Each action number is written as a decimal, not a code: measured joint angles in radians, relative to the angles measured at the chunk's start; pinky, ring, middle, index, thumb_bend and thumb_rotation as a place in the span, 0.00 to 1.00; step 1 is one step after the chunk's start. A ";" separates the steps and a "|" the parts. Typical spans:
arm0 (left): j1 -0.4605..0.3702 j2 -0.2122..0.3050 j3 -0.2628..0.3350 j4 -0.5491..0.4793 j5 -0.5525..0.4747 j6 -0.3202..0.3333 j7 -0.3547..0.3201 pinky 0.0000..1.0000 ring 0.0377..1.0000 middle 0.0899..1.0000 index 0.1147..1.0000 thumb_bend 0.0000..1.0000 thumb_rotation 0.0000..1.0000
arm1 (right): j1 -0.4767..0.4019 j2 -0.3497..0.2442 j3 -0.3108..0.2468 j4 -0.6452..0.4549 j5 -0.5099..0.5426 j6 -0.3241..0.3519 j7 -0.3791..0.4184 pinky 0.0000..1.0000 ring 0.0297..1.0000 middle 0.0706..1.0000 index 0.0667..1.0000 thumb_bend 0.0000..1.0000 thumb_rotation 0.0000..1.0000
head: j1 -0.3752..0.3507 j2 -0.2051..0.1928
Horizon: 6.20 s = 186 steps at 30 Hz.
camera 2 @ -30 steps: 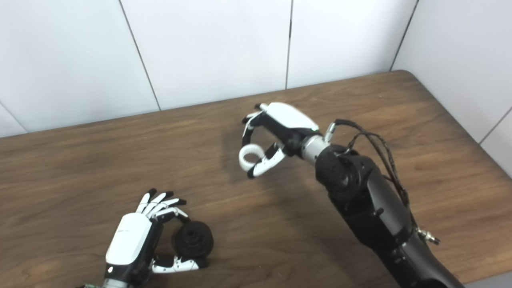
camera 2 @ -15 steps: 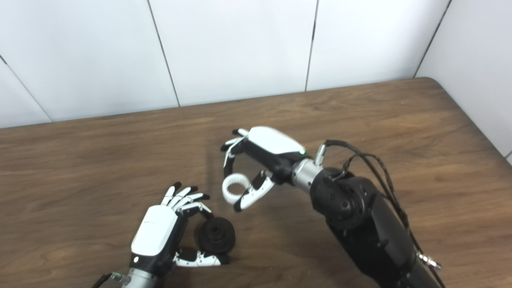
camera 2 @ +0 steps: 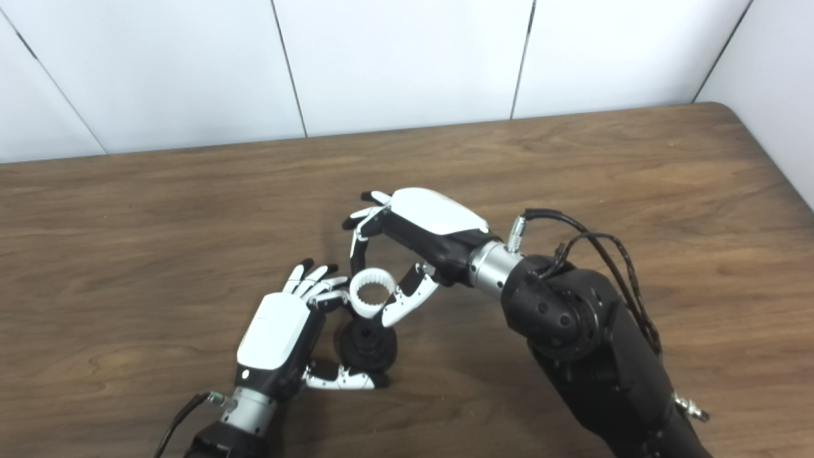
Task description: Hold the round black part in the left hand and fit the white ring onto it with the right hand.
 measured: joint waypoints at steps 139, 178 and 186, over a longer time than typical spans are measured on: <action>-0.016 -0.017 -0.030 -0.001 -0.007 0.043 -0.025 1.00 0.90 0.78 0.42 0.52 0.05 | 0.095 -0.006 0.061 0.113 0.013 -0.043 -0.083 1.00 1.00 0.87 0.56 1.00 0.26 | -0.012 0.069; -0.016 -0.011 -0.024 -0.001 -0.008 0.040 -0.022 1.00 0.90 0.77 0.42 0.52 0.06 | 0.087 -0.023 -0.083 0.028 0.031 -0.002 -0.043 0.98 0.99 0.89 0.75 1.00 0.40 | -0.025 0.049; -0.016 -0.007 -0.011 -0.007 -0.007 0.050 -0.033 1.00 0.93 0.80 0.43 0.52 0.08 | 0.130 -0.013 -0.140 -0.008 0.026 -0.001 -0.020 0.98 1.00 0.89 0.82 0.77 0.89 | -0.028 0.046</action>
